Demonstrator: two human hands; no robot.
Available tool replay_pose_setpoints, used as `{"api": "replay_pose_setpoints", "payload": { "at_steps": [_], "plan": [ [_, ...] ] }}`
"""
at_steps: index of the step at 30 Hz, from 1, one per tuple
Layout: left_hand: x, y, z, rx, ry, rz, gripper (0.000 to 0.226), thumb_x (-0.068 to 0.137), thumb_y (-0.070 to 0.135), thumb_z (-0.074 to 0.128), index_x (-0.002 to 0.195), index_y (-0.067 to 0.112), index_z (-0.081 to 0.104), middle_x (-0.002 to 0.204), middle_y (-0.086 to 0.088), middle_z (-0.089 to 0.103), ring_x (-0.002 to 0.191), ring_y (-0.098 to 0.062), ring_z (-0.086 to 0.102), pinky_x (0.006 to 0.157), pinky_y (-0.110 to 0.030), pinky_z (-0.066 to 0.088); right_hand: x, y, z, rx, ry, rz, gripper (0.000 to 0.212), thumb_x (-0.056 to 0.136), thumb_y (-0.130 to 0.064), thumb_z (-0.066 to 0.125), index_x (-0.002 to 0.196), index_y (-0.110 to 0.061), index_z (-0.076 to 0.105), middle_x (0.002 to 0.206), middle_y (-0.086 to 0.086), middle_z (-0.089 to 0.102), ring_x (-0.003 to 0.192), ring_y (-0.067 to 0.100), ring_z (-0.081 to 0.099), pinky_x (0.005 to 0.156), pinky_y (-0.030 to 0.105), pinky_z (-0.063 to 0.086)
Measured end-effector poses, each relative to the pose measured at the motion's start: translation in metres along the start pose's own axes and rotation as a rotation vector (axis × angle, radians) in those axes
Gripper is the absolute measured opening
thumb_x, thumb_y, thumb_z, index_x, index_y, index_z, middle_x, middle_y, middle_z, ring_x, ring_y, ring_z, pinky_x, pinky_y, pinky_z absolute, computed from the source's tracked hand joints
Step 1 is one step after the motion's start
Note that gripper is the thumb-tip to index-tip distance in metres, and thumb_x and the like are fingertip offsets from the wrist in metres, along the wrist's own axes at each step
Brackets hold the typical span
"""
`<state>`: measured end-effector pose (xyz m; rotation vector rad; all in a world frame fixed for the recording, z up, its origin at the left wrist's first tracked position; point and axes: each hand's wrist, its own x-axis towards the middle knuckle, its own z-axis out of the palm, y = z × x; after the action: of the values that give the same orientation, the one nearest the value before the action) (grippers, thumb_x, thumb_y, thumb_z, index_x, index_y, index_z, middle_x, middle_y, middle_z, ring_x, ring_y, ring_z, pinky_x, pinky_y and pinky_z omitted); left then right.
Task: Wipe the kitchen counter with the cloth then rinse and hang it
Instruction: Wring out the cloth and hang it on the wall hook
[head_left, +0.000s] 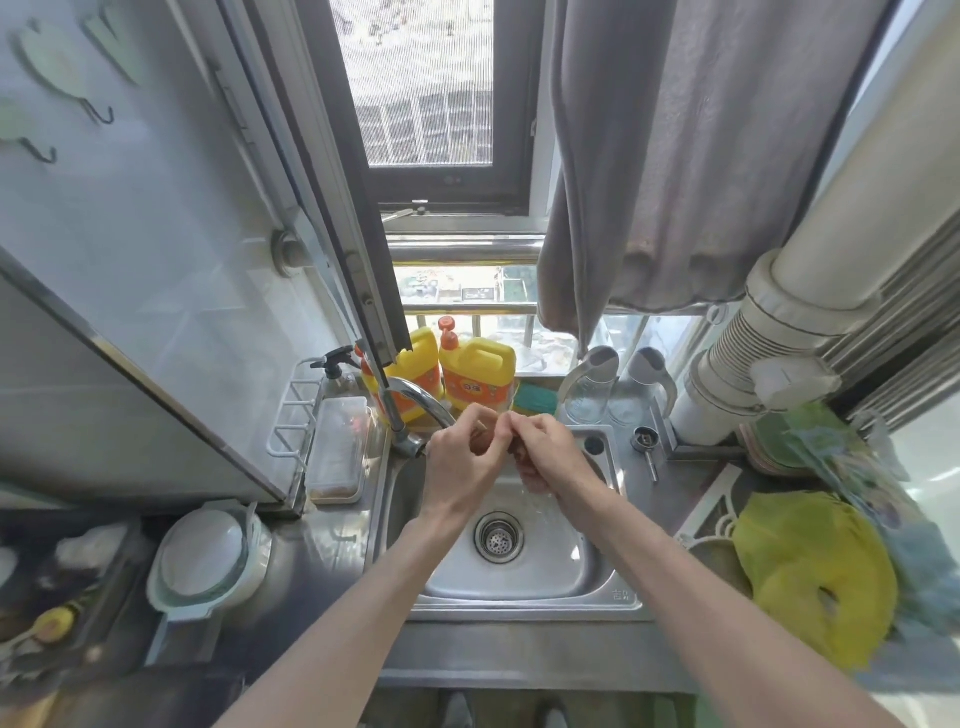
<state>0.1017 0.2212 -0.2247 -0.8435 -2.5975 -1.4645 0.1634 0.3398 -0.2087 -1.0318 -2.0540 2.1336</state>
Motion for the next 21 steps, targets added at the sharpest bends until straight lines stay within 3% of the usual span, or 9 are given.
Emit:
{"api": "replay_pose_setpoints", "payload": {
  "at_steps": [1,3,5,7,10,12,16,18,21],
  "plan": [
    [0.0,0.0,0.0,-0.036,0.001,-0.028,0.027,0.098,0.042,0.061,0.083,0.021,0.069,0.063,0.009,0.07,0.059,-0.006,0.066,0.058,-0.013,0.046,-0.003,0.0,0.0,0.068,0.008,0.006,0.033,0.098,-0.048,0.06,0.086,-0.018,0.054,0.064,-0.003,0.053,0.049,0.01,0.044,0.048,0.026,0.035],
    [0.002,0.003,-0.001,-0.091,-0.048,-0.064,0.028,0.1,0.042,0.058,0.09,0.022,0.076,0.073,0.009,0.076,0.069,-0.006,0.071,0.063,-0.02,0.053,-0.009,-0.002,0.002,-0.022,0.117,-0.121,0.032,0.098,-0.044,0.062,0.084,-0.016,0.056,0.074,-0.002,0.063,0.057,0.009,0.057,0.058,0.027,0.044],
    [0.006,0.003,-0.002,-0.185,-0.152,-0.151,0.033,0.102,0.039,0.053,0.091,0.018,0.077,0.08,0.004,0.078,0.075,-0.01,0.073,0.068,-0.029,0.058,-0.018,-0.004,0.003,-0.309,0.28,-0.446,0.027,0.101,-0.037,0.06,0.085,-0.015,0.057,0.095,-0.003,0.06,0.071,0.001,0.062,0.065,0.014,0.048],
    [0.011,0.009,-0.007,-0.371,-0.287,-0.339,0.037,0.102,0.033,0.05,0.086,0.008,0.072,0.084,-0.01,0.075,0.076,-0.021,0.068,0.068,-0.038,0.055,-0.026,-0.006,0.002,-0.645,0.358,-0.818,0.022,0.102,-0.032,0.056,0.091,-0.013,0.057,0.104,0.0,0.053,0.074,0.006,0.057,0.06,0.015,0.048],
    [0.018,0.024,-0.016,-0.531,-0.432,-0.571,0.038,0.096,0.035,0.046,0.08,0.005,0.065,0.082,-0.016,0.058,0.078,-0.028,0.049,0.067,-0.044,0.039,-0.025,-0.009,-0.007,-0.983,0.359,-1.144,0.026,0.1,-0.032,0.054,0.103,-0.008,0.062,0.101,0.006,0.06,0.076,0.018,0.059,0.053,0.026,0.048],
    [0.02,0.033,-0.018,-0.569,-0.448,-0.675,0.035,0.093,0.045,0.045,0.078,0.018,0.062,0.077,-0.013,0.053,0.075,-0.026,0.042,0.059,-0.037,0.033,-0.023,-0.018,-0.013,-1.028,0.343,-1.28,0.031,0.102,-0.033,0.052,0.103,-0.006,0.067,0.088,0.005,0.064,0.07,0.02,0.06,0.052,0.03,0.047],
    [0.02,0.044,-0.018,-0.588,-0.427,-0.724,0.023,0.088,0.029,0.044,0.069,0.02,0.054,0.052,0.002,0.044,0.061,-0.016,0.032,0.055,-0.028,0.02,-0.012,-0.033,-0.014,-1.092,0.464,-1.378,0.033,0.099,-0.028,0.058,0.069,-0.014,0.055,0.055,0.001,0.049,0.044,0.021,0.046,0.042,0.035,0.038],
    [0.019,0.045,-0.017,-0.541,-0.371,-0.755,0.039,0.096,0.019,0.044,0.057,0.019,0.046,0.043,0.005,0.038,0.051,-0.013,0.028,0.05,-0.023,0.018,-0.009,-0.033,-0.013,-1.127,0.467,-1.344,0.037,0.098,-0.024,0.058,0.062,-0.018,0.05,0.047,-0.001,0.048,0.038,0.021,0.045,0.039,0.031,0.034],
    [0.015,0.041,-0.014,-0.529,-0.321,-0.681,0.056,0.101,0.045,0.048,0.054,0.014,0.055,0.049,0.0,0.046,0.049,-0.016,0.039,0.048,-0.022,0.028,-0.009,-0.028,-0.008,-1.125,0.421,-1.199,0.049,0.1,-0.025,0.048,0.051,-0.022,0.044,0.038,0.001,0.048,0.03,0.023,0.045,0.039,0.028,0.032]
  ]
}}
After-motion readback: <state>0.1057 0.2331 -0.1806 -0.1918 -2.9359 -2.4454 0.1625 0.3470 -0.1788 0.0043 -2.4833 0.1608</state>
